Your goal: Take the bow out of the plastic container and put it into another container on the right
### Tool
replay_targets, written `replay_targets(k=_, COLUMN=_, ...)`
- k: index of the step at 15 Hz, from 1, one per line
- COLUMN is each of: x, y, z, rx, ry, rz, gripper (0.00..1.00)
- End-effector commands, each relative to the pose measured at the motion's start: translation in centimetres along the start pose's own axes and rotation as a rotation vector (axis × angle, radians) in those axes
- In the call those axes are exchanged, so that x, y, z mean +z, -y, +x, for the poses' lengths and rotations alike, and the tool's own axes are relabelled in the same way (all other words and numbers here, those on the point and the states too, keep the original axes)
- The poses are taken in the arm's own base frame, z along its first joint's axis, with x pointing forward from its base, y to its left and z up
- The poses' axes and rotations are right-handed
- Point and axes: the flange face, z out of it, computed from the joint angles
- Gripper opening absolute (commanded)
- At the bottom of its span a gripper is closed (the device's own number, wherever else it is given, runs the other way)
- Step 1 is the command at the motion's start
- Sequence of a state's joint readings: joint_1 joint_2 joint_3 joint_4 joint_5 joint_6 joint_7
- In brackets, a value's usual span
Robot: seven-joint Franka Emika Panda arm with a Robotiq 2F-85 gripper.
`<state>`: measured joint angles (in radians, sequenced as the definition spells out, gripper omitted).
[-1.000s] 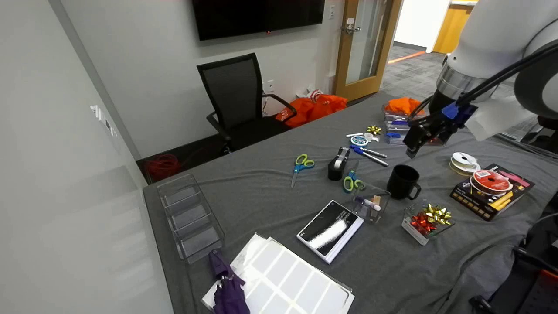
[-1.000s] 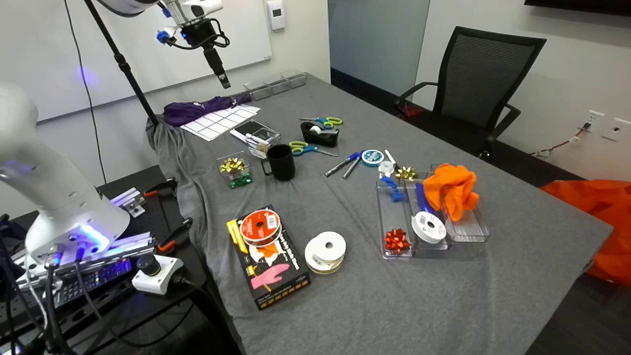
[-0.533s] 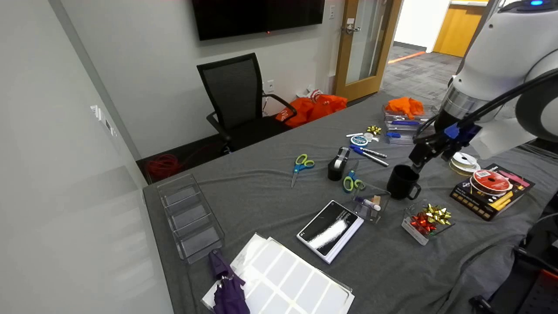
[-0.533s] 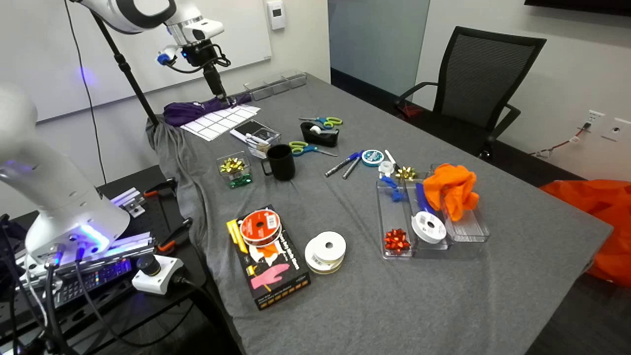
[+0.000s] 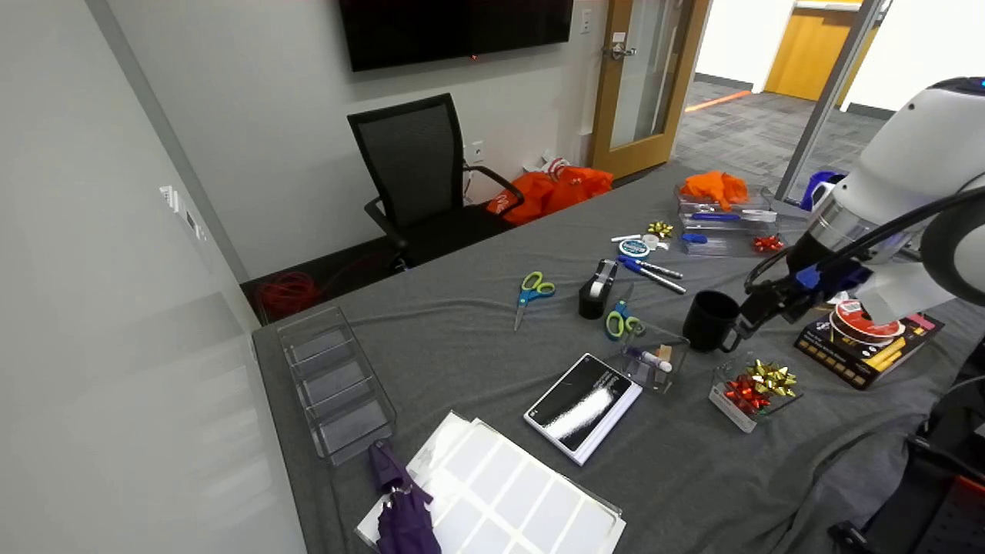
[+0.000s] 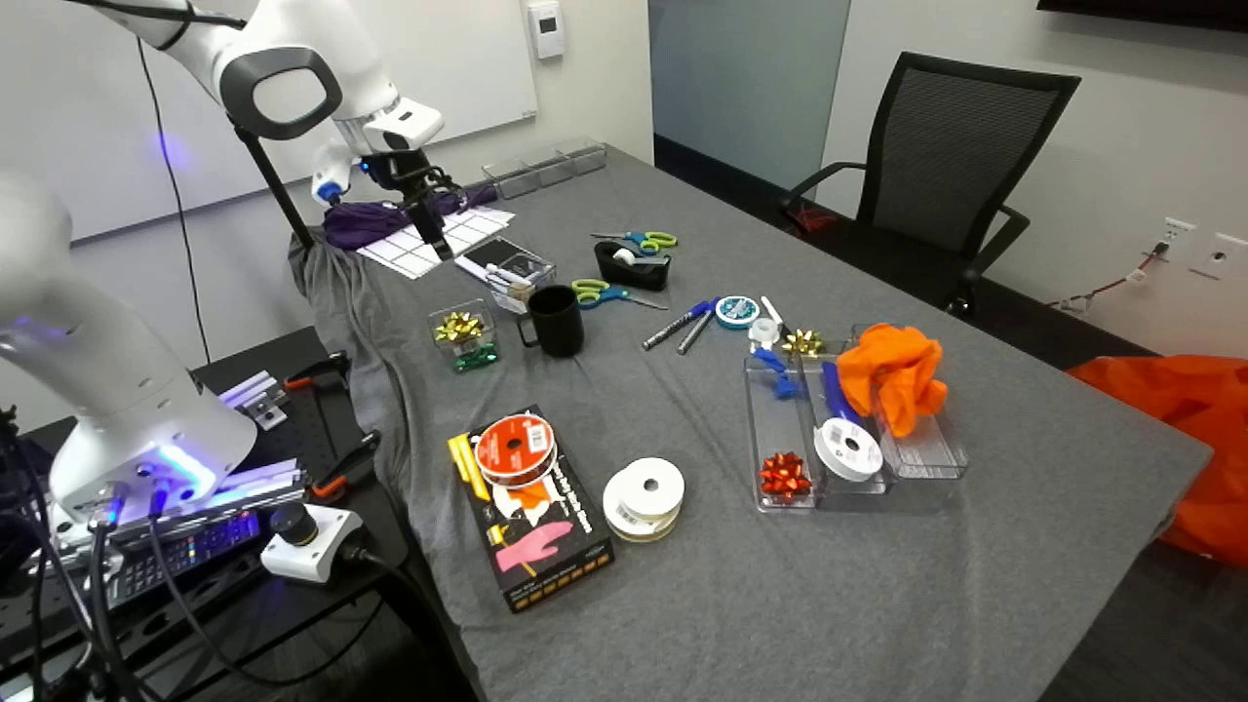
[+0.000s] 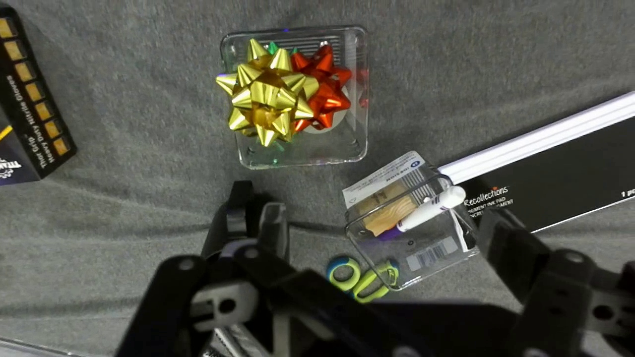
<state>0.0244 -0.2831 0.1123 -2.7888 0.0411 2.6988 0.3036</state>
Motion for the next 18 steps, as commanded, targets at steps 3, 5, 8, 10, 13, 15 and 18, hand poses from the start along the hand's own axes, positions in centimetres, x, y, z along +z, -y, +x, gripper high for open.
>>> replay_targets(k=3, x=3.1, y=-1.1, z=-0.2, rx=-0.031, ry=0.059, rz=0.024, gripper=1.0)
replay_targets(k=5, x=3.9, y=-1.6, z=-0.5, rx=-0.039, ry=0.091, rz=-0.002, gripper=1.0)
replay_targets(k=8, x=5.1, y=-2.3, z=-1.3, rx=-0.066, ry=0.156, rz=-0.068, gripper=1.0)
replay_targets(k=10, x=5.6, y=-2.8, z=-1.7, rx=-0.087, ry=0.186, rz=-0.111, gripper=1.0)
replay_targets(k=13, x=6.2, y=-3.5, z=-2.1, rx=-0.116, ry=0.215, rz=-0.163, gripper=1.0)
replay_targets(k=15, x=6.5, y=-3.7, z=-2.2, rx=-0.129, ry=0.21, rz=-0.178, gripper=1.0)
replay_targets(k=18, x=6.9, y=-3.3, z=-2.3, rx=-0.138, ry=0.19, rz=-0.197, gripper=1.0)
